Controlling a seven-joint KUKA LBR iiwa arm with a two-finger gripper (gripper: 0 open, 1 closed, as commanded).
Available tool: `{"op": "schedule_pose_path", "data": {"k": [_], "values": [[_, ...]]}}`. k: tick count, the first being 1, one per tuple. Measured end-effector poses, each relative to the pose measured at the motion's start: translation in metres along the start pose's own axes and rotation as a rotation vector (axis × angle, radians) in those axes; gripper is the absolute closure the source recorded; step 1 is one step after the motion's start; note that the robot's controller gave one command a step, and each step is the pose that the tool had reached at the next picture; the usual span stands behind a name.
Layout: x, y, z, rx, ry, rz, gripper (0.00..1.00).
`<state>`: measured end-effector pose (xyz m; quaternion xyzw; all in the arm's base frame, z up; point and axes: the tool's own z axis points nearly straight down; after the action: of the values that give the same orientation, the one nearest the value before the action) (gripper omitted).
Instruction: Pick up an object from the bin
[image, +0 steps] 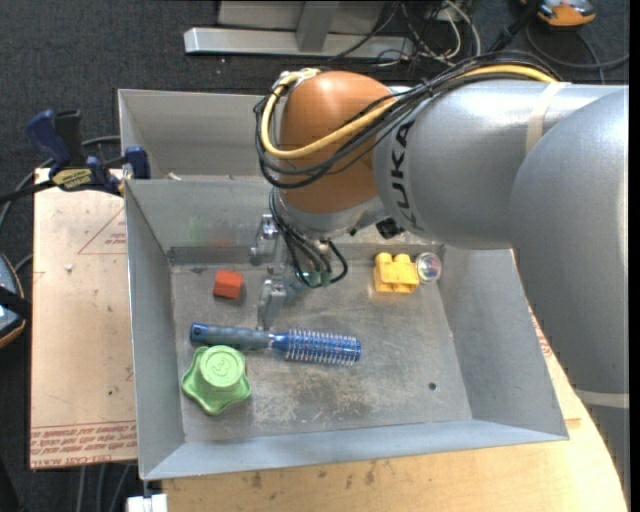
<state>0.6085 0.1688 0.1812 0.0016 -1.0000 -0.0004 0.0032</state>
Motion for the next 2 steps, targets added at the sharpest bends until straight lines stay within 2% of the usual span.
{"op": "schedule_pose_path", "data": {"k": [1, 2], "values": [[0.026, -0.079, 0.109, -0.006, -0.013, -0.100, 0.00], [0.034, -0.086, 0.080, -0.001, -0.010, -0.097, 0.00]]}}
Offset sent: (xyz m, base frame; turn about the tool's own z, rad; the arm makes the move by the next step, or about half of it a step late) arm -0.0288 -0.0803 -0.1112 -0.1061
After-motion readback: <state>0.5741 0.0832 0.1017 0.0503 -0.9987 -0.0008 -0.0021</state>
